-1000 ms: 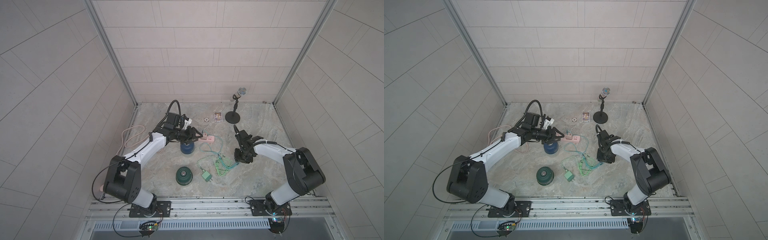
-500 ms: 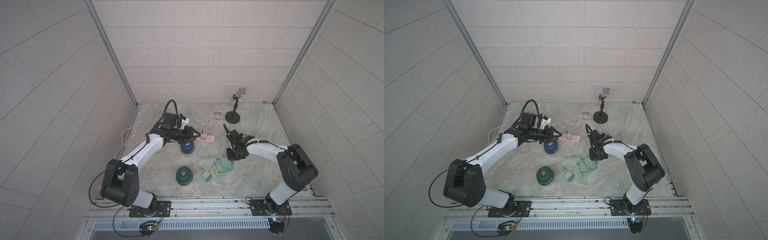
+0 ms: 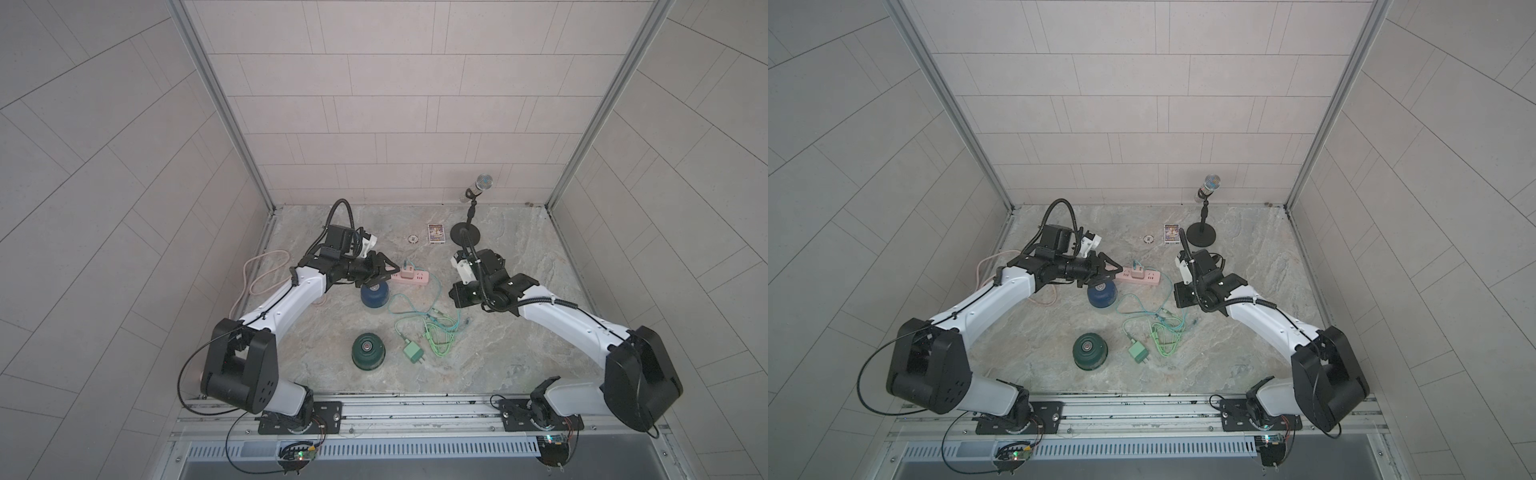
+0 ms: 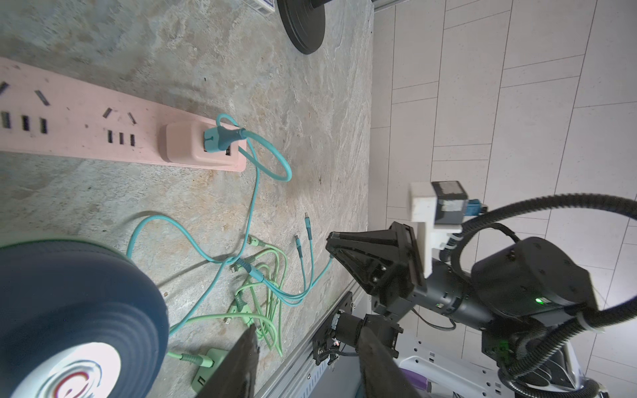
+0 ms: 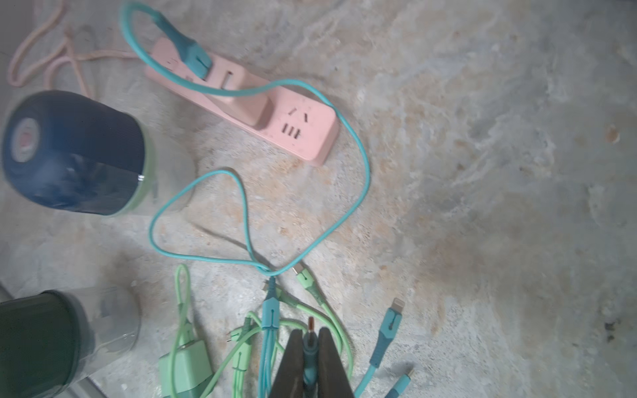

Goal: Charge the cordless meat grinders
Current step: Pick up the charging cable from the center of the board.

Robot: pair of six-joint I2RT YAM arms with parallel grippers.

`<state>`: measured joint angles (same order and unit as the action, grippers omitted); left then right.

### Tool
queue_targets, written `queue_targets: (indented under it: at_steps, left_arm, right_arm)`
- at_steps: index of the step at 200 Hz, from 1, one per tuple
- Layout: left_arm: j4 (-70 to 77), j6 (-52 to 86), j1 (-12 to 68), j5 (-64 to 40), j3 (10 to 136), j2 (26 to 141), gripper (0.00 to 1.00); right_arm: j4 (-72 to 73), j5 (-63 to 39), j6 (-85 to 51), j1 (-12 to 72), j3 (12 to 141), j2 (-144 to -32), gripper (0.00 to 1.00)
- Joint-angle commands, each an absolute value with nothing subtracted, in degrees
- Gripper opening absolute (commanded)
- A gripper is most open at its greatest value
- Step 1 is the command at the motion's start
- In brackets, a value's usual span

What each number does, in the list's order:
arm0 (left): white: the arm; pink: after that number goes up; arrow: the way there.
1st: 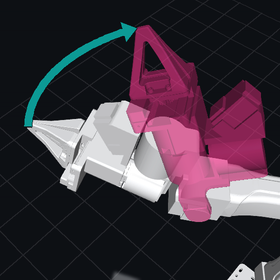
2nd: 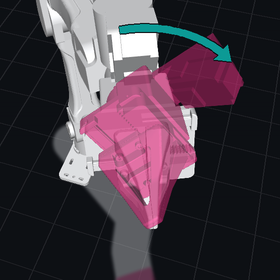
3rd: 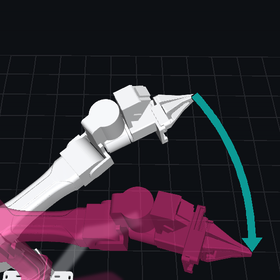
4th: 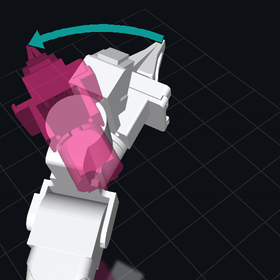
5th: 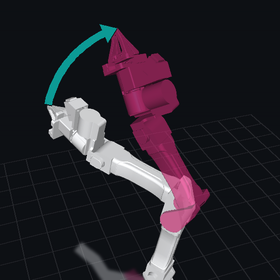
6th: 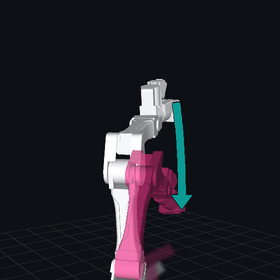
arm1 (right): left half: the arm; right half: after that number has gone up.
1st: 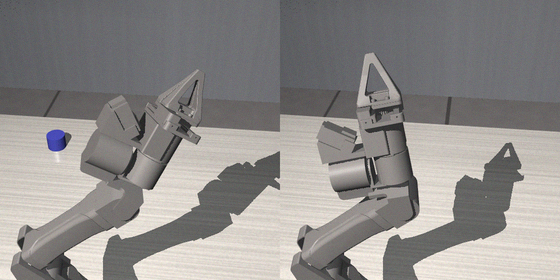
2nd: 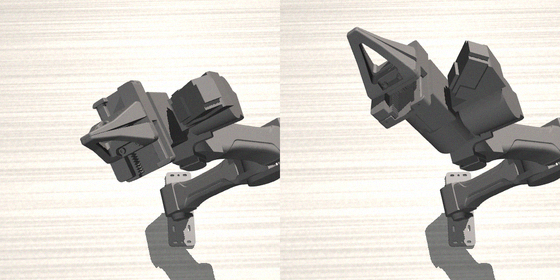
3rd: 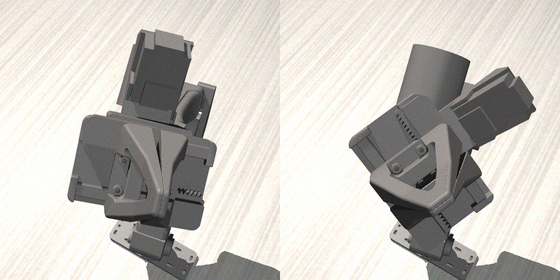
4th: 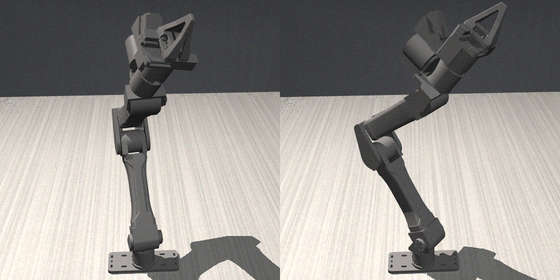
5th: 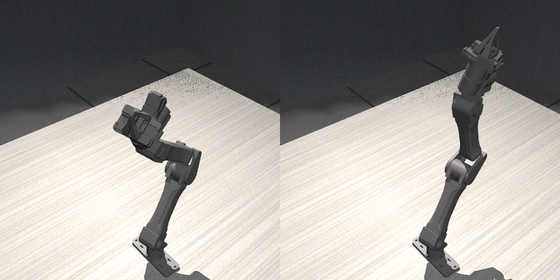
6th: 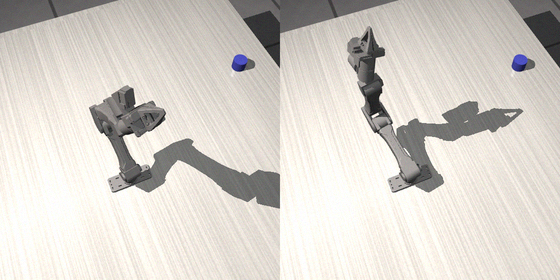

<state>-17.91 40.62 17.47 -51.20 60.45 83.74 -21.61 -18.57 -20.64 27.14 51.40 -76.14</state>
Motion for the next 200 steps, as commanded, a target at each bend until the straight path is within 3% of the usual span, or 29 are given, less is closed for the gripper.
queue_targets:
  at_steps: [1, 86, 161, 200]
  left_arm:
    - [-18.26, 39.59, 17.14, -51.61, 62.27, 82.97, 0.51]
    - [-8.49, 38.99, 22.11, -59.24, 63.88, 85.43, 0.53]
    - [15.81, 47.81, 29.39, -58.64, 56.71, 86.34, 0.53]
    - [19.56, 47.75, 31.66, -57.07, 55.72, 87.54, 0.51]
  right_arm:
    - [-18.48, -26.15, -17.77, 26.78, 50.21, -73.44, 0.09]
    - [-12.56, -37.13, -22.78, 25.98, 57.62, -73.19, 0.09]
    - [-6.11, -42.67, -27.99, 24.64, 57.46, -73.65, 0.1]
    - [-3.56, -43.85, -30.71, 24.38, 58.0, -73.63, 0.1]
